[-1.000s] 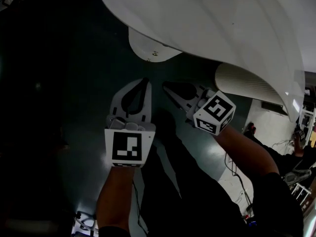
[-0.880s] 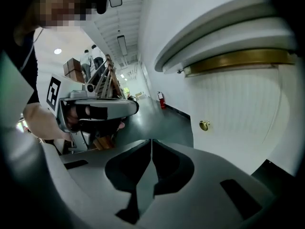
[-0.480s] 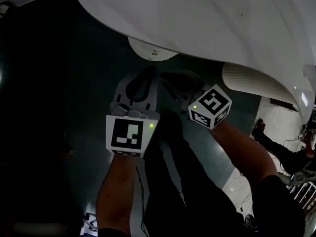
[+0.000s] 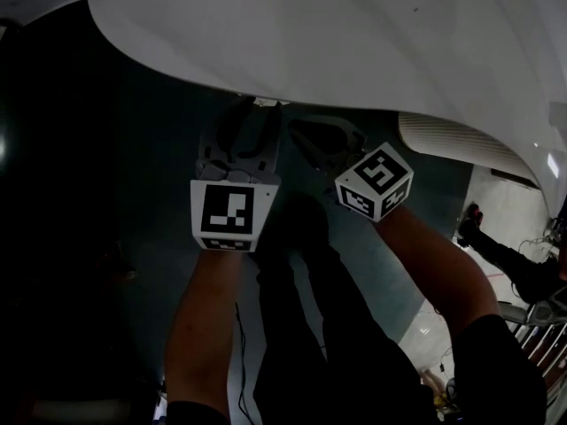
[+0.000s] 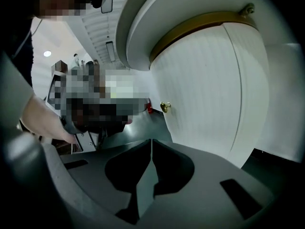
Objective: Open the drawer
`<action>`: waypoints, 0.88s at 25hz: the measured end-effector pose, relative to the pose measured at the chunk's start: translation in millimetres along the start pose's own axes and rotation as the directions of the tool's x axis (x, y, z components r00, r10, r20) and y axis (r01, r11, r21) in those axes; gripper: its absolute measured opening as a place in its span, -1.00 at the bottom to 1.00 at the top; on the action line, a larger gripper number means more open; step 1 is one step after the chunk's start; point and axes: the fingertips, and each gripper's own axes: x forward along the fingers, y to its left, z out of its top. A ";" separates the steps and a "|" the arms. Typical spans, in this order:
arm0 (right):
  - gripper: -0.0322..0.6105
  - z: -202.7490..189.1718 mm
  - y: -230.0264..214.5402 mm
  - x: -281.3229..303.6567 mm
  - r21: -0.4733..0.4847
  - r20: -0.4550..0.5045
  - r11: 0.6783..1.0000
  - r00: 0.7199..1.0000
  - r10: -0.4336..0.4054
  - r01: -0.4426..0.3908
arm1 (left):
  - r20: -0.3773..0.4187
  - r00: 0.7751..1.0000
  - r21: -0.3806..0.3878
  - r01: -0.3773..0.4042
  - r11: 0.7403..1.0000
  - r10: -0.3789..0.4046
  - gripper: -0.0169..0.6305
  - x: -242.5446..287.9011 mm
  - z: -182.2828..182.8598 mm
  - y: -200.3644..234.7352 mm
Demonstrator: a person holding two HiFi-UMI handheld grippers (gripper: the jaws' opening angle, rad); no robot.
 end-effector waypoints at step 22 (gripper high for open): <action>-0.84 -15.0 -0.2 -43.5 0.051 0.006 0.999 1.000 0.011 -0.012 | -0.013 0.999 -0.061 -0.048 0.997 0.047 -0.33 59.4 -8.5 3.0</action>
